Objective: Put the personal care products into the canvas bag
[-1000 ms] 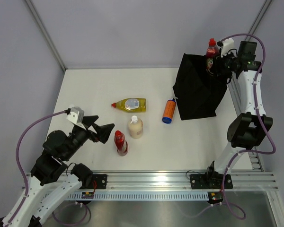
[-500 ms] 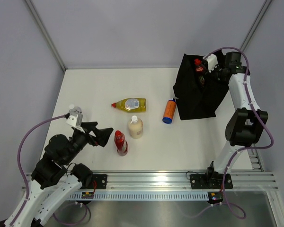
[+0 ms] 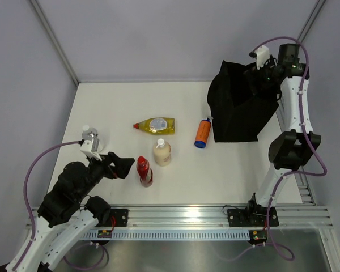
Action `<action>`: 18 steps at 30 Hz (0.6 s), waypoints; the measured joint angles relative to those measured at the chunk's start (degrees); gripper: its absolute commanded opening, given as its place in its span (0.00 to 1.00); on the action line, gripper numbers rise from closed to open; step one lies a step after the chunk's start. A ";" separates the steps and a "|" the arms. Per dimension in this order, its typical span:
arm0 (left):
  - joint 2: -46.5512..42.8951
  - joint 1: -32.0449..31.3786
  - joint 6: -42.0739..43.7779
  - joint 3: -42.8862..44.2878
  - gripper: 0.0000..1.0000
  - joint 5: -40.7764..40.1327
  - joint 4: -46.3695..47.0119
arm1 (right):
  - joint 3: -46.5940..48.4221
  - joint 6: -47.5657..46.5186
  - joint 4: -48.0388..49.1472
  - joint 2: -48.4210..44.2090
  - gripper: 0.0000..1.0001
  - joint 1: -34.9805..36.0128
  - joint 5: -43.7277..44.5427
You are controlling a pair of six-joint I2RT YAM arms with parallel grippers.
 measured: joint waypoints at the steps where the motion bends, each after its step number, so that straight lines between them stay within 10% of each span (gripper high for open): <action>1: 0.00 0.00 -0.02 0.00 0.99 0.48 -0.11 | 2.78 1.66 -0.37 -0.63 0.99 0.00 -0.90; 7: 0.00 0.00 0.15 0.22 0.99 6.40 -0.11 | 6.40 9.68 0.61 -14.60 0.99 -0.28 -10.36; 18: -0.13 0.00 -1.27 0.55 0.99 10.80 -3.91 | -34.93 18.18 10.73 -47.82 0.99 0.72 -32.13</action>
